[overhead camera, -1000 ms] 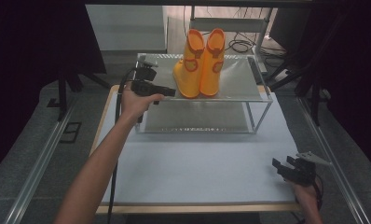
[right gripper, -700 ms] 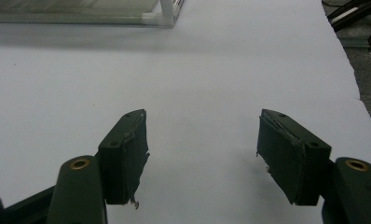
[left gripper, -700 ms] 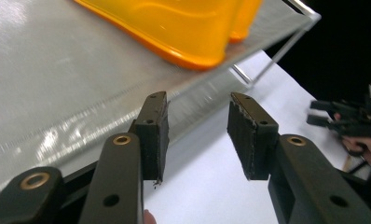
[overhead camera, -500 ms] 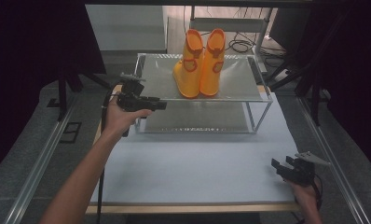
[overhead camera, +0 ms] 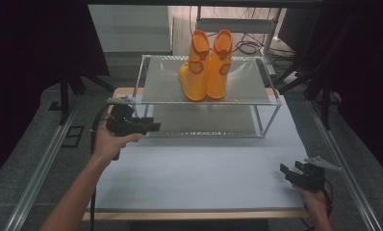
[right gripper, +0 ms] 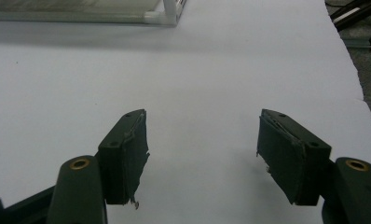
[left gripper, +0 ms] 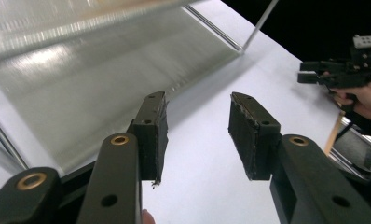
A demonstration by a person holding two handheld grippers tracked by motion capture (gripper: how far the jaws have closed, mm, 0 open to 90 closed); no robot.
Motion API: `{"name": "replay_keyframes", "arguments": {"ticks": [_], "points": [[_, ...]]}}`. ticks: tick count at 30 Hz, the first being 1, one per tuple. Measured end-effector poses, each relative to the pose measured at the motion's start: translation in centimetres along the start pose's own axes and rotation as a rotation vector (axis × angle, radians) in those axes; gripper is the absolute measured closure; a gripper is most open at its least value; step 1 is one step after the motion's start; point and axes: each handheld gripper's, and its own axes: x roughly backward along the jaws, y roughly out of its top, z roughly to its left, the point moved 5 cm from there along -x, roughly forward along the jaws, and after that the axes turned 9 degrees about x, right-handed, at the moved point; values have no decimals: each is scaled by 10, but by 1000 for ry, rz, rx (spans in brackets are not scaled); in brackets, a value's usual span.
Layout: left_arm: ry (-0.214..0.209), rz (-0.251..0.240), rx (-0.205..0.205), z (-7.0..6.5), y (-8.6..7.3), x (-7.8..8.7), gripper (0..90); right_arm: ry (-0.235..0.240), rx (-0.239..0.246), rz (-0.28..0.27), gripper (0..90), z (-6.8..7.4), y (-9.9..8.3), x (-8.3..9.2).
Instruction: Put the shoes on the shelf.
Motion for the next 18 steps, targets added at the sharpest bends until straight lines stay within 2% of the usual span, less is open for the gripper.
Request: {"name": "replay_keyframes", "arguments": {"ticks": [4, 9, 18], "points": [[18, 9, -8, 3, -17, 0, 568, 1, -6, 0, 331, 1, 0, 0], [8, 19, 15, 10, -36, -5, 567, 2, 2, 1, 331, 1, 0, -1], [0, 35, 47, 19, -54, -11, 567, 3, 1, 1, 331, 1, 0, -1]]}}
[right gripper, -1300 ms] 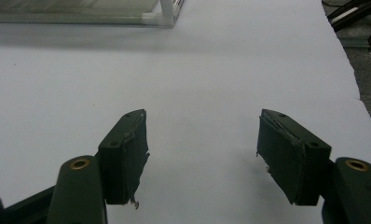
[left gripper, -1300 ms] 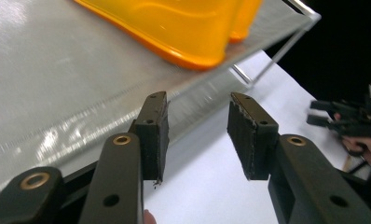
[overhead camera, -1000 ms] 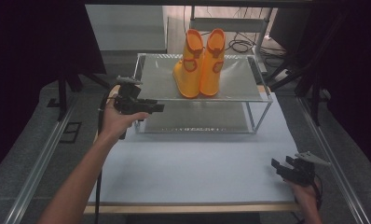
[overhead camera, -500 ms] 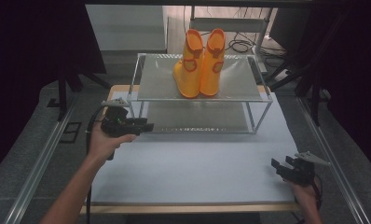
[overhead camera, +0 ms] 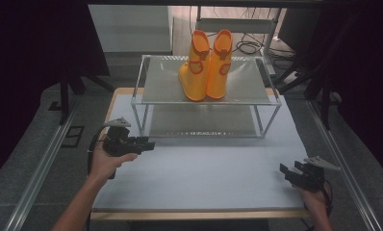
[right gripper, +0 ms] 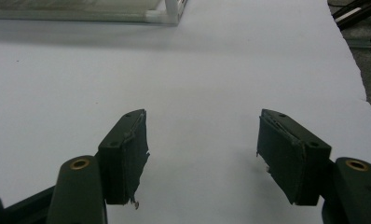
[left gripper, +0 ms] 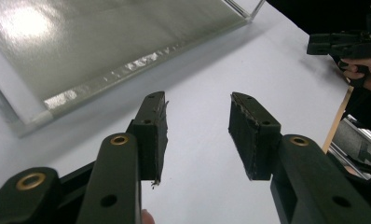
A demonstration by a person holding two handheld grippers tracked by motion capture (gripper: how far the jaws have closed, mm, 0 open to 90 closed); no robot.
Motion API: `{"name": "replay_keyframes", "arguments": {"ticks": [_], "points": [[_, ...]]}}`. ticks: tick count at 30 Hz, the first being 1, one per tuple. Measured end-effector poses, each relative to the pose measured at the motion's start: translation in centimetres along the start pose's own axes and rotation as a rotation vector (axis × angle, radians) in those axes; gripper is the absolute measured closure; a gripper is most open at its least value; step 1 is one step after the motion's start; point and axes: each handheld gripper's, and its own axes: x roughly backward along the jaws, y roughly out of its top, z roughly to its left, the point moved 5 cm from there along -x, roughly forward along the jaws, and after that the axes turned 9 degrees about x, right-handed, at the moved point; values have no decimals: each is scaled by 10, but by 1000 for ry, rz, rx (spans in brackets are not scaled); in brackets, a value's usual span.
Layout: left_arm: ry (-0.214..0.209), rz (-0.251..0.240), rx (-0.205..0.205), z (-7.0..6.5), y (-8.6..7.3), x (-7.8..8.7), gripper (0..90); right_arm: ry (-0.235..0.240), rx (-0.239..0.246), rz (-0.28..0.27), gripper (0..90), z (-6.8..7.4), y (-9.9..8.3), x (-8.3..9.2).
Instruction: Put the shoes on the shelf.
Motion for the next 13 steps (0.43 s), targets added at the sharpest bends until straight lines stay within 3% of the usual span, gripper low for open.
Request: {"name": "replay_keyframes", "arguments": {"ticks": [13], "points": [[-7, 15, -3, -2, 0, -5, 556, -3, -8, -6, 331, -1, 1, 2]]}}
